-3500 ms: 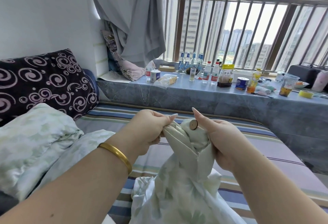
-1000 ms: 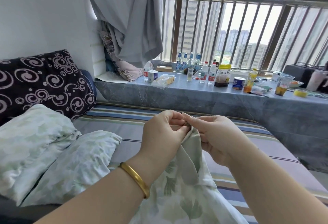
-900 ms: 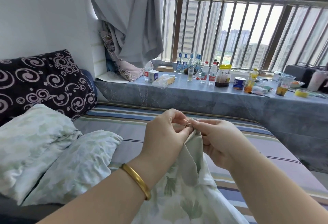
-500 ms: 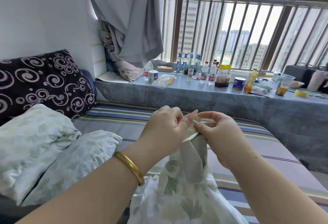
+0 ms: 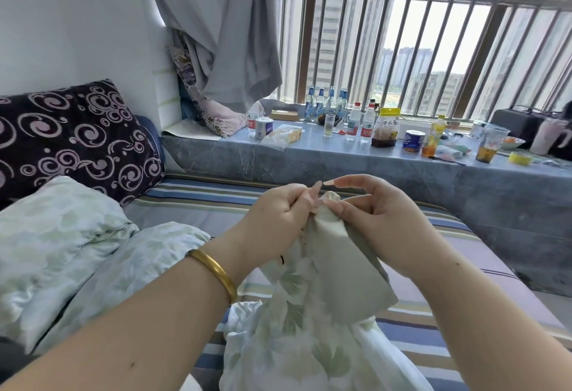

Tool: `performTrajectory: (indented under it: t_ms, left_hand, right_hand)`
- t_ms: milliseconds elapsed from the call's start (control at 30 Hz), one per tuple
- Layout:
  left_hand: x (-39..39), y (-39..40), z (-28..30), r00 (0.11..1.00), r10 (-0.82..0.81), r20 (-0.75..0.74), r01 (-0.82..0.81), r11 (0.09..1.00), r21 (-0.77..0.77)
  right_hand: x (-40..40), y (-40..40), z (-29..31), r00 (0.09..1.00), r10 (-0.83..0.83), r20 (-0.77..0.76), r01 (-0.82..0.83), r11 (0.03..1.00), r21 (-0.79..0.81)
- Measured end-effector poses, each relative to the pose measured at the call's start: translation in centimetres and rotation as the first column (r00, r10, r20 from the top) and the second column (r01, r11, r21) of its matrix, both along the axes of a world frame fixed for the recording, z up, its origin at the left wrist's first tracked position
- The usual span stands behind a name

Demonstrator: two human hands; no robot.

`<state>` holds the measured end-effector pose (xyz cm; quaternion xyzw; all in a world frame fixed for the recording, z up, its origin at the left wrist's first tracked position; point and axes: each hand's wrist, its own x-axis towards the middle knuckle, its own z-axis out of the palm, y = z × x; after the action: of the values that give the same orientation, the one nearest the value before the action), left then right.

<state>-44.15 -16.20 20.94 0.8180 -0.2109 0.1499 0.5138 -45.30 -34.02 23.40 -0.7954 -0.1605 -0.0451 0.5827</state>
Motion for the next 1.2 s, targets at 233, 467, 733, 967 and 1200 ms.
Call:
performTrajectory:
  t_ms: [233,467,733,967,1200]
  left_hand:
    - [0.3,-1.8,0.1,0.926,-0.126,-0.357,-0.060,0.882,-0.468]
    - [1.3,-0.8,-1.2,0.862,-0.223,-0.456,-0.131,0.771,-0.624]
    - [2.2,1.1,-1.7,0.708,-0.285,-0.647,0.027,0.925,-0.379]
    - [3.5,-0.9,0.5,0.897,-0.108,-0.429,-0.134,0.858,-0.496]
    - [3.6,2.2,4.6,0.947,0.271,-0.172,-0.321,0.798,-0.510]
  right_hand:
    - [0.0,0.8,0.6,0.991,0.038,-0.132,-0.023,0.994,0.108]
    - [0.7,1.2,0.7,0.958,0.099,-0.270,-0.038,0.974,0.223]
    - [2.1,2.0,3.1,0.955,0.159,-0.252,-0.092,0.961,0.260]
    - [1.9,3.4,5.3,0.971,-0.133,-0.199,0.034,0.900,-0.434]
    - [2.9,5.4,7.4,0.989,0.013,-0.148,-0.123,0.626,-0.770]
